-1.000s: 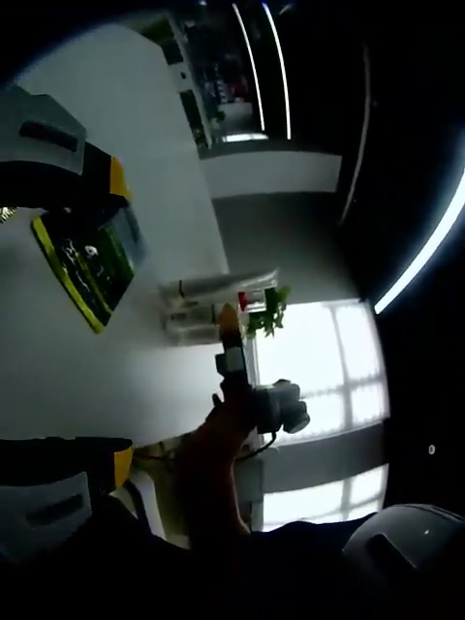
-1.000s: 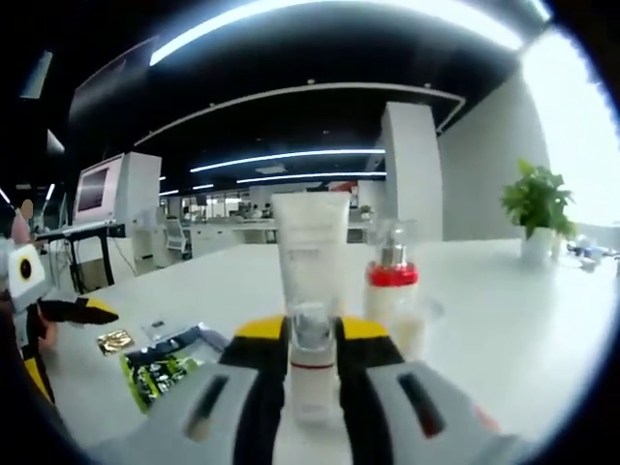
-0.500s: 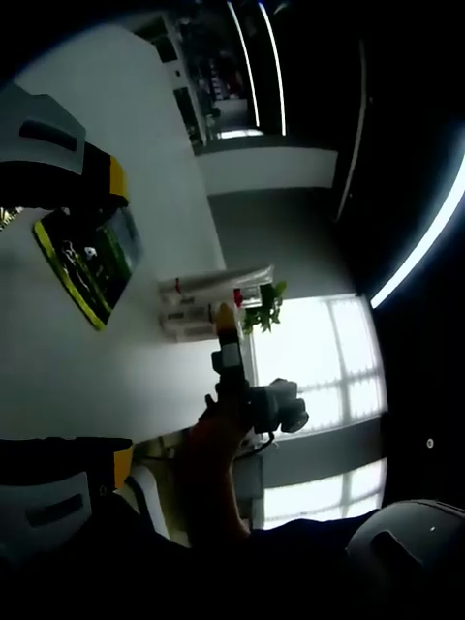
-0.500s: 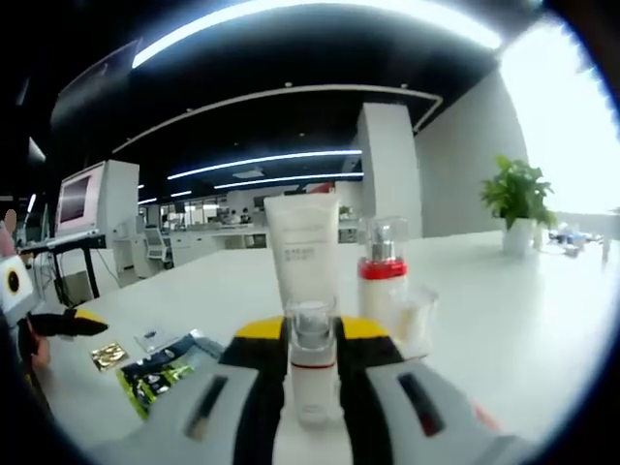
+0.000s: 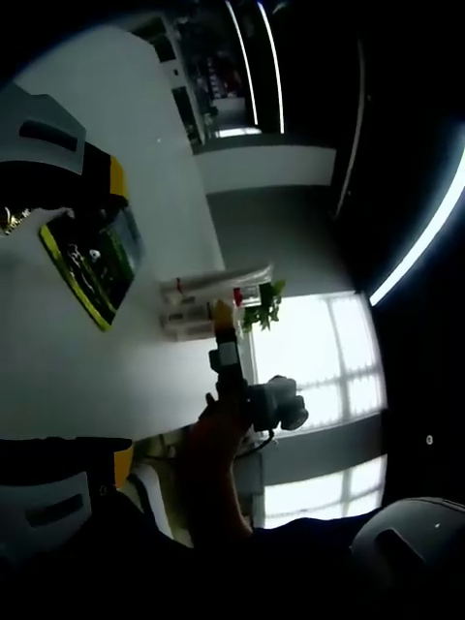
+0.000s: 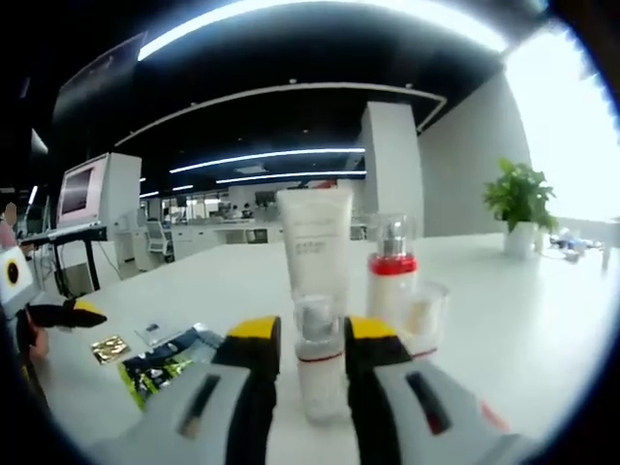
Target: Arrange the skincare products in the storage area until every visible bottle or jar stands upright without overlapping.
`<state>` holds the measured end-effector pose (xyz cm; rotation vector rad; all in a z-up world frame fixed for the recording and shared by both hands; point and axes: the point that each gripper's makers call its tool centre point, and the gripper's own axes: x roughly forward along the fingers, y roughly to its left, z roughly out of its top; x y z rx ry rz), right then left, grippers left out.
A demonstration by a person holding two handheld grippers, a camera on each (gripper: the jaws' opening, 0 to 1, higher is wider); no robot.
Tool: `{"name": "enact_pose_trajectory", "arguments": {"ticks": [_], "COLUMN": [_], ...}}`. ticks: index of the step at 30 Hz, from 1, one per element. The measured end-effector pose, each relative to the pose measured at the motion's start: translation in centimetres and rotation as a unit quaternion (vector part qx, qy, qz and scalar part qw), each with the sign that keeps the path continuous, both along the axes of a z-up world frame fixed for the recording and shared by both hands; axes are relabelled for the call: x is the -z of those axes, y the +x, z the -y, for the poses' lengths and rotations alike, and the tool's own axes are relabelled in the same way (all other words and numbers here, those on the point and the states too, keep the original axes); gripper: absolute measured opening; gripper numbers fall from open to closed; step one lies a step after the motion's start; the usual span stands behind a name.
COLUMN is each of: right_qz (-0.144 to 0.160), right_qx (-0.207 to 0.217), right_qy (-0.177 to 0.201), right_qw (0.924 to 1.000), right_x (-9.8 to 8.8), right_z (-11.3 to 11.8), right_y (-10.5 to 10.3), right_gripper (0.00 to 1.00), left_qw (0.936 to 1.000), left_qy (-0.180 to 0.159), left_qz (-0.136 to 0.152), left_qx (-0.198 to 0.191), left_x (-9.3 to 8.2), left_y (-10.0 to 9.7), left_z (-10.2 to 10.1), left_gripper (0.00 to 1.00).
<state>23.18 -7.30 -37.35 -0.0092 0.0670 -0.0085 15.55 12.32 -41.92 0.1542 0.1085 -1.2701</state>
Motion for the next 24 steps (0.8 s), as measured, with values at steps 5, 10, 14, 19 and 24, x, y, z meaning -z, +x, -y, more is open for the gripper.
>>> {"name": "enact_pose_trajectory", "arguments": {"ticks": [5,10,14,19,24], "right_qz": [-0.011,-0.024,-0.042,-0.051,-0.047], "right_qx": [0.001,0.000,-0.005,-0.006,0.006], "right_qy": [-0.009,-0.017,-0.014,-0.017,-0.014], "right_qw": [0.9999,0.9996,0.9990,0.9985,0.9988], "right_x": [0.4,1.7,3.2,3.8,3.8], "right_z": [-0.2,0.0,-0.1,-0.1,0.1], "right_y": [0.0,-0.2,-0.4,-0.5,-0.8], "right_gripper": [0.27,0.29,0.26,0.21,0.21], "left_qw": [1.0000,1.0000,1.0000,0.9999,1.0000], "left_qy": [0.001,-0.003,0.000,-0.008,-0.005], "left_qz": [-0.001,-0.004,-0.006,-0.008,-0.007], "left_qx": [-0.003,-0.003,-0.001,0.002,-0.001], "left_x": [0.0,0.0,0.1,-0.1,-0.1], "left_y": [0.0,0.1,0.1,-0.1,0.1], "left_z": [-0.2,-0.3,-0.2,-0.1,-0.2], "left_gripper": [1.00,1.00,1.00,1.00,1.00]}}
